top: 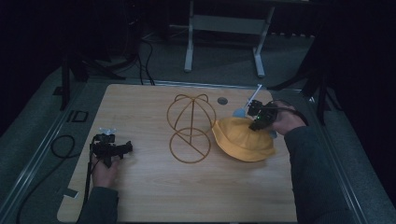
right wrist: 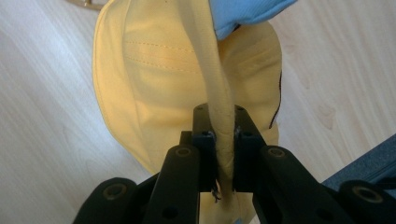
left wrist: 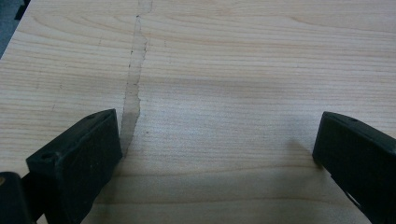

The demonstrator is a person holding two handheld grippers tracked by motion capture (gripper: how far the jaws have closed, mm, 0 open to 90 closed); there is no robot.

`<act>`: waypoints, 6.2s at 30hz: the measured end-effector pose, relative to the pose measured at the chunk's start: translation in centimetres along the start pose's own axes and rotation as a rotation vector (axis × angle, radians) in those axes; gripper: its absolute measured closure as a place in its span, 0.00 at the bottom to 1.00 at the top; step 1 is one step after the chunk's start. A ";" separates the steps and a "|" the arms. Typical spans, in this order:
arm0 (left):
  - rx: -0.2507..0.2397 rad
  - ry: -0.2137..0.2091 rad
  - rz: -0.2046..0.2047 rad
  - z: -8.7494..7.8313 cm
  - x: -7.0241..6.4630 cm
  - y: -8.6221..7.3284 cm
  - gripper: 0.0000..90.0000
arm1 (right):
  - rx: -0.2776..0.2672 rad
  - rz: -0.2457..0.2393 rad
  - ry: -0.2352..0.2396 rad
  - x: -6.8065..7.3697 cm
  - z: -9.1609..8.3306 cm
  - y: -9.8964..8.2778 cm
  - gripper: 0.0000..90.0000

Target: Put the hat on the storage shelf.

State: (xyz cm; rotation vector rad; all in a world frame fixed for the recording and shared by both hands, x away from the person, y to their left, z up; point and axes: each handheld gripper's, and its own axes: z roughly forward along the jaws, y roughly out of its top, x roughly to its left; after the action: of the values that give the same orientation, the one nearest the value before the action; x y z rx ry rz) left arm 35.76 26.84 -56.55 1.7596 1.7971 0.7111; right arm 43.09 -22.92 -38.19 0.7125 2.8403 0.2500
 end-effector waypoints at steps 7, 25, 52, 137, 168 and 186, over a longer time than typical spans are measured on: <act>0.000 0.000 0.000 0.0 0.0 0.0 0.01 | -0.031 0.036 -0.034 -0.6 -0.8 -0.4 0.93; 0.004 0.000 0.003 0.0 0.0 0.0 0.01 | -0.092 0.067 -0.058 -1.4 -3.2 -0.2 0.93; 0.005 0.000 0.002 0.0 0.0 0.0 0.01 | -0.162 0.091 -0.094 -2.8 -7.2 -1.2 0.93; 0.001 0.000 0.002 0.0 0.0 0.0 0.01 | -0.388 -0.111 -0.023 1.9 -11.7 8.6 0.92; 0.008 -0.001 0.010 -0.1 0.1 0.0 0.01 | -0.392 -0.166 -0.028 3.9 -11.6 13.0 0.90; 0.003 0.000 0.005 0.0 0.0 0.0 0.01 | -0.410 -0.246 0.049 6.7 -10.1 16.5 0.82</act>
State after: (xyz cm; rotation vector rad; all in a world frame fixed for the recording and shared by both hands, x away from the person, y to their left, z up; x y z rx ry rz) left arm 35.75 26.87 -56.55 1.7669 1.7948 0.7112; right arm 42.30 -6.44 -26.00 0.2739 2.7489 0.7852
